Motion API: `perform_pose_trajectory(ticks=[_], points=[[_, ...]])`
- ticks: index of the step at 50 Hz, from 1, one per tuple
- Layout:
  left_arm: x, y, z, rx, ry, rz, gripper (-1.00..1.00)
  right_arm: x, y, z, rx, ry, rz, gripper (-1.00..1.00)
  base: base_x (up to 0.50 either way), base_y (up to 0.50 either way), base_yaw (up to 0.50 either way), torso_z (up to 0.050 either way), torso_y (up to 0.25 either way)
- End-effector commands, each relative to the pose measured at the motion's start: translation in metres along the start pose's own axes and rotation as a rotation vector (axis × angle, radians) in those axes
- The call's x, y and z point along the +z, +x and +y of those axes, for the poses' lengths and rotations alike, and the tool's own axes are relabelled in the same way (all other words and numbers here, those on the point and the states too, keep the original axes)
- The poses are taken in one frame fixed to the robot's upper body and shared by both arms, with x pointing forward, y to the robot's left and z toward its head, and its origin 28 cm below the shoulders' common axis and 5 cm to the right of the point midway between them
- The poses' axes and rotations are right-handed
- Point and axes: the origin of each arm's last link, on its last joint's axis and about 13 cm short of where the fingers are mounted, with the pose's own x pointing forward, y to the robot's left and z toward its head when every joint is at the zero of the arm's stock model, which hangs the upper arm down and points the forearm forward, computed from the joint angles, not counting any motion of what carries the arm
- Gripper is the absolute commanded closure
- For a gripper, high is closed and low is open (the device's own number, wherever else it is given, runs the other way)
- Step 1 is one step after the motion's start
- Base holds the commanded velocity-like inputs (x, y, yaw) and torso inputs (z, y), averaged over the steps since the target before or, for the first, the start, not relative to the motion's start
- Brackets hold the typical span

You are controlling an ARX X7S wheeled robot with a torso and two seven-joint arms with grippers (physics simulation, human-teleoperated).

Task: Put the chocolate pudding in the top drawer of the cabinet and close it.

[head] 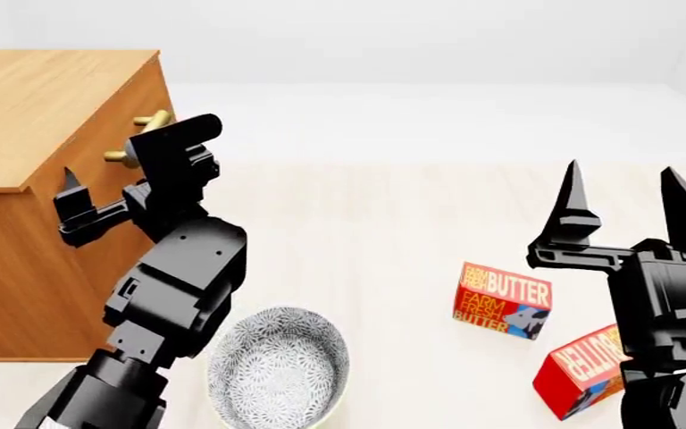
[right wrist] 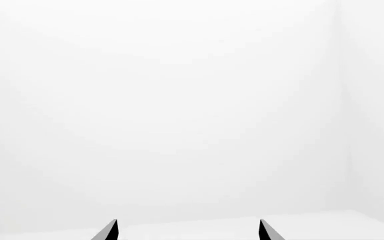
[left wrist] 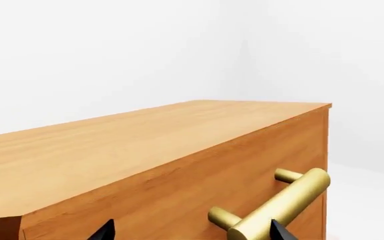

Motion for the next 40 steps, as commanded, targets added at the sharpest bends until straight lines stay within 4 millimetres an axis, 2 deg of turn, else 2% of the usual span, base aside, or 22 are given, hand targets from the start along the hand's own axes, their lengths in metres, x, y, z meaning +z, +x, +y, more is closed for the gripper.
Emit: perform_pose_trajectory(ticks=[1, 11, 18, 40], points=[[0.001, 0.011, 0.004, 0.047, 0.007, -0.006, -1.00, -0.001, 0.000, 0.000, 0.000, 0.000, 0.001, -1.00, 0.00, 0.00, 0.00, 0.000, 0.000], [0.001, 0.005, 0.006, 0.014, 0.002, -0.015, -1.00, 0.000, 0.001, 0.000, 0.002, 0.002, 0.000, -1.00, 0.00, 0.00, 0.00, 0.000, 0.000], [0.002, -0.005, 0.010, -0.099, -0.034, -0.002, -1.00, 0.001, -0.001, 0.000, 0.003, 0.003, -0.001, -1.00, 0.00, 0.00, 0.00, 0.000, 0.000], [0.008, -0.044, 0.035, -0.266, -0.058, -0.066, -1.00, 0.001, -0.001, 0.001, 0.010, 0.002, -0.001, -1.00, 0.00, 0.00, 0.00, 0.000, 0.000]])
